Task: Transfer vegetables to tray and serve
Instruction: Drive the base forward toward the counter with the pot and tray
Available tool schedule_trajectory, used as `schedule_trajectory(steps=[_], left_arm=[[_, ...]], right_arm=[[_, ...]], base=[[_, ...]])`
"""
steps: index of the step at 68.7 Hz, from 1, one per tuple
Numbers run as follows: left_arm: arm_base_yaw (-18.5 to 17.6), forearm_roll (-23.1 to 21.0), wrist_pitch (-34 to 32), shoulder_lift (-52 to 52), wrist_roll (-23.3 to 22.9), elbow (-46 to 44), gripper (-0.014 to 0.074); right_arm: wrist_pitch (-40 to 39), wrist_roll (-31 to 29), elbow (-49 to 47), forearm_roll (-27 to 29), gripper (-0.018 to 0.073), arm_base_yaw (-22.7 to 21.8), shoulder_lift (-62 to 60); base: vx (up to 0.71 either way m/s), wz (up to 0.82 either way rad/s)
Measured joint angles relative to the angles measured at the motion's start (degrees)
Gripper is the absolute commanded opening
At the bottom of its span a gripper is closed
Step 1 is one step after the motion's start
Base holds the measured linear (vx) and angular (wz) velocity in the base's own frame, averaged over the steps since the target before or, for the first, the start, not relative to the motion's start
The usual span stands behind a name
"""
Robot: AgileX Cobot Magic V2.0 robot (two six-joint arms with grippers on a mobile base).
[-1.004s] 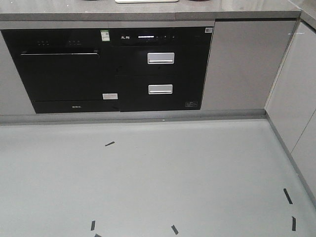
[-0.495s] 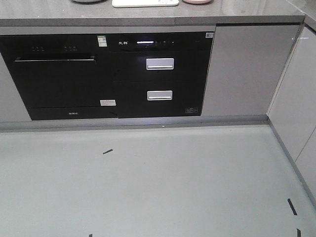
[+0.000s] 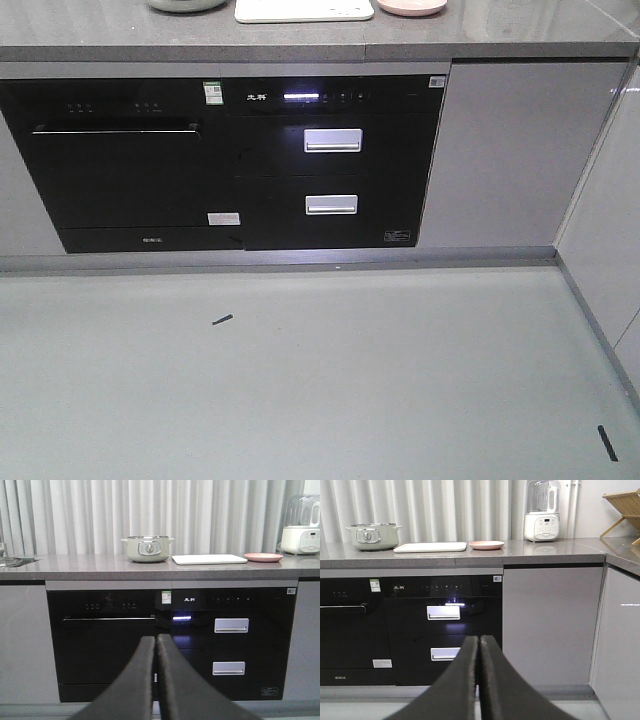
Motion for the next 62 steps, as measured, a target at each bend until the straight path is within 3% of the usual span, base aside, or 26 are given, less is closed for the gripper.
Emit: schedule_trajectory(steps=[62], left_arm=[[0.0,0.0,0.0,0.0,0.0,0.0,-0.0006]], right_arm=[[0.0,0.0,0.0,0.0,-0.0004,0.0,0.0]], base=[[0.08,0.00]])
